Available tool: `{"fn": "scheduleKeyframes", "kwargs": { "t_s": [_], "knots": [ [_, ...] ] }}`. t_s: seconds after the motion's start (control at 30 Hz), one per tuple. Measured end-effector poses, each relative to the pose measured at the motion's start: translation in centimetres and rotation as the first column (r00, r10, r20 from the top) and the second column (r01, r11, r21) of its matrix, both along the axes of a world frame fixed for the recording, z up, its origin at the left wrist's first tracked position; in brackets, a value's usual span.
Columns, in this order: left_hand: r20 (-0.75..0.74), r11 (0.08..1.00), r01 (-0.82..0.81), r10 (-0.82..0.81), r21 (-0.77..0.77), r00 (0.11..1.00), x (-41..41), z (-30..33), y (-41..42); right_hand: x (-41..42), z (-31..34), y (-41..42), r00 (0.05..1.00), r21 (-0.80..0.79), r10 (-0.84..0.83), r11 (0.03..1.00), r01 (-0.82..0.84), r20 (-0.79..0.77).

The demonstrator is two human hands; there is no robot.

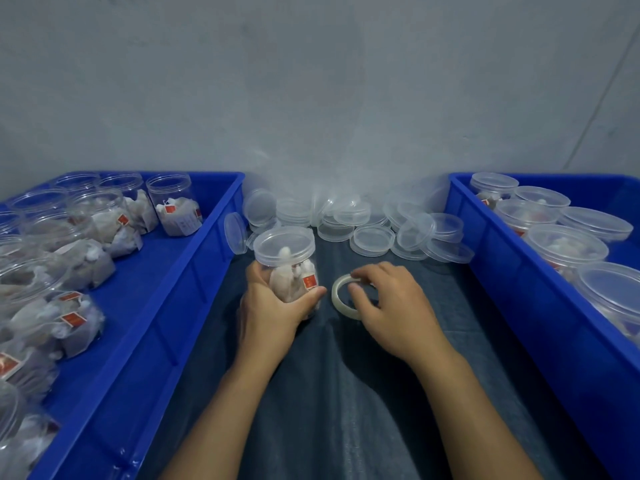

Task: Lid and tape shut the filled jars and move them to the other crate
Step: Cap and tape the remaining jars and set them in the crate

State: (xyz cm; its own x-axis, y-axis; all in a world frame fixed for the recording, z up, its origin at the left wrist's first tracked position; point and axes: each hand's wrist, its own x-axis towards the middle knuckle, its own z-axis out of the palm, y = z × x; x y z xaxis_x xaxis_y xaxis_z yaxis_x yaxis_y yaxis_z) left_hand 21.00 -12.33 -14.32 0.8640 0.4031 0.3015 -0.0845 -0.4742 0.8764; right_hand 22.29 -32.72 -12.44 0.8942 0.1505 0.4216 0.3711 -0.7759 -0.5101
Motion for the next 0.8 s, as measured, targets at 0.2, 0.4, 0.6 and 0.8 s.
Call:
{"fn": "scheduleKeyframes", "kwargs": {
  "t_s": [0.2, 0.4, 0.6, 0.8],
  "knots": [
    [-0.057, 0.997, 0.072, -0.071, 0.029, 0.996, -0.1, -0.3, 0.0, -0.1, -0.8, 0.5, 0.998, -0.271, 0.042, 0.961, -0.053, -0.043],
    [-0.073, 0.996, 0.074, -0.07, 0.056, 0.995, -0.2, -0.3, 0.2, -0.1, -0.8, 0.8, 0.997, -0.245, -0.078, 0.967, 0.075, -0.001],
    [0.326, 0.997, -0.071, 0.061, 0.02, 0.943, -1.2, 1.0, -0.7, -0.9, 0.6, 1.6, 0.991, 0.199, -0.068, 0.979, 0.044, 0.114],
    [0.645, 0.911, -0.236, -0.043, 0.339, 0.763, -1.9, 1.8, -2.3, -1.3, 1.3, 3.3, 0.946, 0.285, 0.114, 0.937, -0.204, 0.303]
  ]
}}
